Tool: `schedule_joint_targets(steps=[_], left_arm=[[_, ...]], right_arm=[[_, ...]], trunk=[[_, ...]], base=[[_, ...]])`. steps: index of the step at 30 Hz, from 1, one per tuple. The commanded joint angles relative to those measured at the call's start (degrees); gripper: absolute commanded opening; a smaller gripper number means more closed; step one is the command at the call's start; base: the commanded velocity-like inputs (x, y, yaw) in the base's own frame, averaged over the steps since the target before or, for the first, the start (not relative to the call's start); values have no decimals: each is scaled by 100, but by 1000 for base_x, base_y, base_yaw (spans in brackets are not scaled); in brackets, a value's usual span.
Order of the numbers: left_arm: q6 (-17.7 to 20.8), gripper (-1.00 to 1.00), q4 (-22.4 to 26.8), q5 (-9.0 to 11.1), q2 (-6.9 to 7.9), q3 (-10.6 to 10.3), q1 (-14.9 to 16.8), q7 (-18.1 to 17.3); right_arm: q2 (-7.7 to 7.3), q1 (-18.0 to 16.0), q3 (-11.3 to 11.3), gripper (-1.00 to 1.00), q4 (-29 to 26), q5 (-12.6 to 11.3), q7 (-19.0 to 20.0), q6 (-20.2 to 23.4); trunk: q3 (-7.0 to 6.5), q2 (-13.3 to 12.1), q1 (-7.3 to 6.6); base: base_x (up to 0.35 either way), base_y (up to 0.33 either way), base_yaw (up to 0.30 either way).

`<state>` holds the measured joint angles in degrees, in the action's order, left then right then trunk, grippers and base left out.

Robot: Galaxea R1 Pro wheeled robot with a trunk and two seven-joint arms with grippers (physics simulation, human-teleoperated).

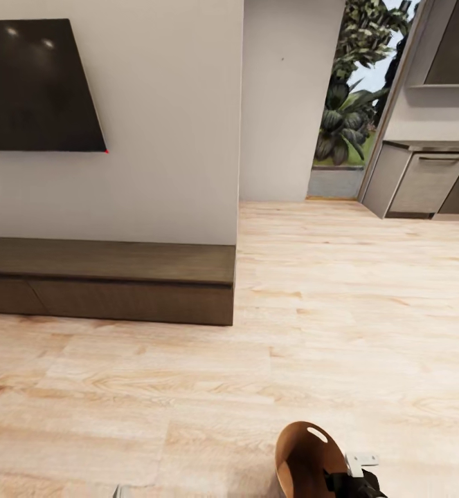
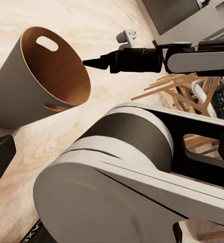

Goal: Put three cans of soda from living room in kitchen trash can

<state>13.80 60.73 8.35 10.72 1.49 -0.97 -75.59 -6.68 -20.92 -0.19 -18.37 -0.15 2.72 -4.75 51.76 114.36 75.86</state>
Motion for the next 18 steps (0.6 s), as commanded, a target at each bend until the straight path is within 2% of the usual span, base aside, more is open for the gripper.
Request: schedule_joint_targets(steps=[1,8,18], left_arm=[[2,100,0,0,0,0,0,0],[8,100,0,0,0,0,0,0],[9,100,0,0,0,0,0,0]], right_arm=[[0,0,0,100,0,1,0,0],[0,0,0,100,0,0,0,0],[0,0,-1,100,0,-2,0,0]], trunk=[[3,0,0],[13,0,0],[14,0,0]], base=[[33,0,0],[131,0,0],[24,0,0]])
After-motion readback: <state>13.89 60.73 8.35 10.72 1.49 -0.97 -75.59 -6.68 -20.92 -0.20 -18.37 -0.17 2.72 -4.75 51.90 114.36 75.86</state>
